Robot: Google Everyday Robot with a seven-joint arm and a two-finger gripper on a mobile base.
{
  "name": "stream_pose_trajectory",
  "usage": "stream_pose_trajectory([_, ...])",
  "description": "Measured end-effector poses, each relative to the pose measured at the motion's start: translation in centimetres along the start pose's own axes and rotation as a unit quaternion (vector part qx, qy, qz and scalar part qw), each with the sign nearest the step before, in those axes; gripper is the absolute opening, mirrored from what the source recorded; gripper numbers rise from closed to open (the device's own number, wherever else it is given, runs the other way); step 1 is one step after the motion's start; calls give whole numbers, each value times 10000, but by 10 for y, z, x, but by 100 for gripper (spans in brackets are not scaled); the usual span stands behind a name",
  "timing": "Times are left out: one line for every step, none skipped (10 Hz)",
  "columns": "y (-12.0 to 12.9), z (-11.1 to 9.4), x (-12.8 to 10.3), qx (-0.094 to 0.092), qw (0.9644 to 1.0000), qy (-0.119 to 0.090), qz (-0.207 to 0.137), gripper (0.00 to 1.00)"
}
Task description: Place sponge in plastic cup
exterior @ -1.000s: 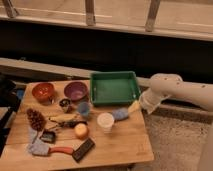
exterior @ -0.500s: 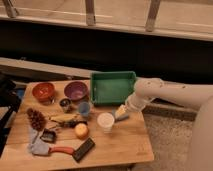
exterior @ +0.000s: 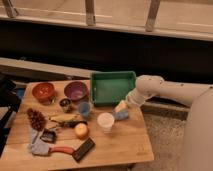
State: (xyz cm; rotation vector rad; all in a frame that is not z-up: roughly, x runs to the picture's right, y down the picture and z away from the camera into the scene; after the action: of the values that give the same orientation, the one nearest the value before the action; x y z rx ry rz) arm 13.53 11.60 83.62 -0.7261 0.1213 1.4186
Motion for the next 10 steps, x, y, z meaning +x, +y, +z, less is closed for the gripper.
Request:
stream_pose_trajectory([-5, 7, -4, -56, 10000, 10, 42, 72])
stream_pose_trajectory([-9, 16, -2, -99, 9999, 58, 73, 72])
stream_pose_trajectory([-13, 26, 0, -110, 9998, 109, 102, 72])
stream_pose_trajectory([-16, 38, 2, -90, 9997, 191, 94, 72])
stream_pose_trajectory([-16, 45, 2, -92, 9996, 238, 92, 72])
stream_pose_trajectory([-17, 49, 4, -118, 9995, 292, 101, 68])
stream_pose_trajectory([-16, 49, 6, -207, 9993, 319, 70, 57])
stream_pose_trajectory([-15, 49, 9, -242, 9991, 335, 42, 49])
stream_pose_trajectory([-11, 50, 10, -289, 9990, 348, 6, 39])
stream_pose_trajectory([-7, 51, 12, -320, 9988, 363, -44, 29])
